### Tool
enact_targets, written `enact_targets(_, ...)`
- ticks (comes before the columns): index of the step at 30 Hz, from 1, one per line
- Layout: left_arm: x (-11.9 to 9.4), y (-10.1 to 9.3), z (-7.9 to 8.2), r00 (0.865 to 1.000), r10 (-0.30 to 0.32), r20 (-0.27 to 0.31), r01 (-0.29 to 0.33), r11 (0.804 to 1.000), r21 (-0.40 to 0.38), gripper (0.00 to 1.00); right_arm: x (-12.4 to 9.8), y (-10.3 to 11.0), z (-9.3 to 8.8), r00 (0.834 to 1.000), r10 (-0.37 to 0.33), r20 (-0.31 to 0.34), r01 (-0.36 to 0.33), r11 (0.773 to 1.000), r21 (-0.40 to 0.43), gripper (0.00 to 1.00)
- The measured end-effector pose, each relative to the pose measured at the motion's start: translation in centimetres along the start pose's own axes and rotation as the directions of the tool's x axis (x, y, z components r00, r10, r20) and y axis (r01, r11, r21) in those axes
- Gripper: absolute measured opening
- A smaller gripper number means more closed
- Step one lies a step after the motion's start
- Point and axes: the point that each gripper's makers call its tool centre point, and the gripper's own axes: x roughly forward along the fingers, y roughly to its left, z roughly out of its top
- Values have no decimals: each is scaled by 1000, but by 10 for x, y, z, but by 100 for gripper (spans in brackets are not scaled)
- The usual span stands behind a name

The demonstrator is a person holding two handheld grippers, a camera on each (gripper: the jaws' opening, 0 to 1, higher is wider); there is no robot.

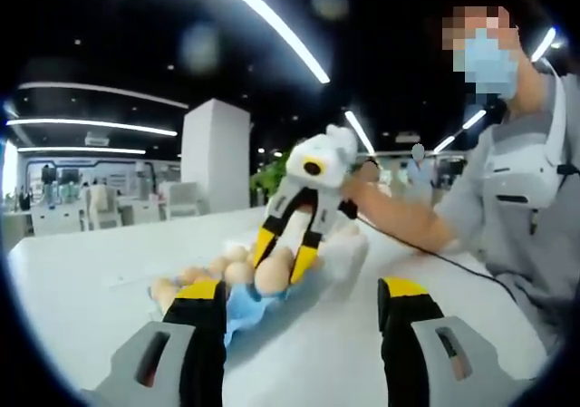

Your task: Pick up the eggs on the table and place them into the egg tray on the table

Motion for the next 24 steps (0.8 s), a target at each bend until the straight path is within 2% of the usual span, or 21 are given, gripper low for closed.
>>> enact_targets(5, 0, 0, -1, 1000, -1, -2, 1, 1000, -1, 69, 3, -1, -5, 1000, -5, -15, 5, 1000, 7, 27)
enact_targets(7, 0, -1, -1, 1000, -1, -4, 1, 1000, 1, 69, 3, 2, -4, 1000, 21, -4, -21, 1000, 21, 23)
enact_targets(13, 1, -2, -1, 1000, -1, -6, 1, 1000, -1, 69, 2, 1, -6, 1000, 10, -3, -10, 1000, 14, 25)
enact_targets(24, 3, -5, -1, 1000, -2, -6, 2, 1000, -2, 69, -12, -4, -11, 1000, -14, -10, 14, 1000, 25, 28)
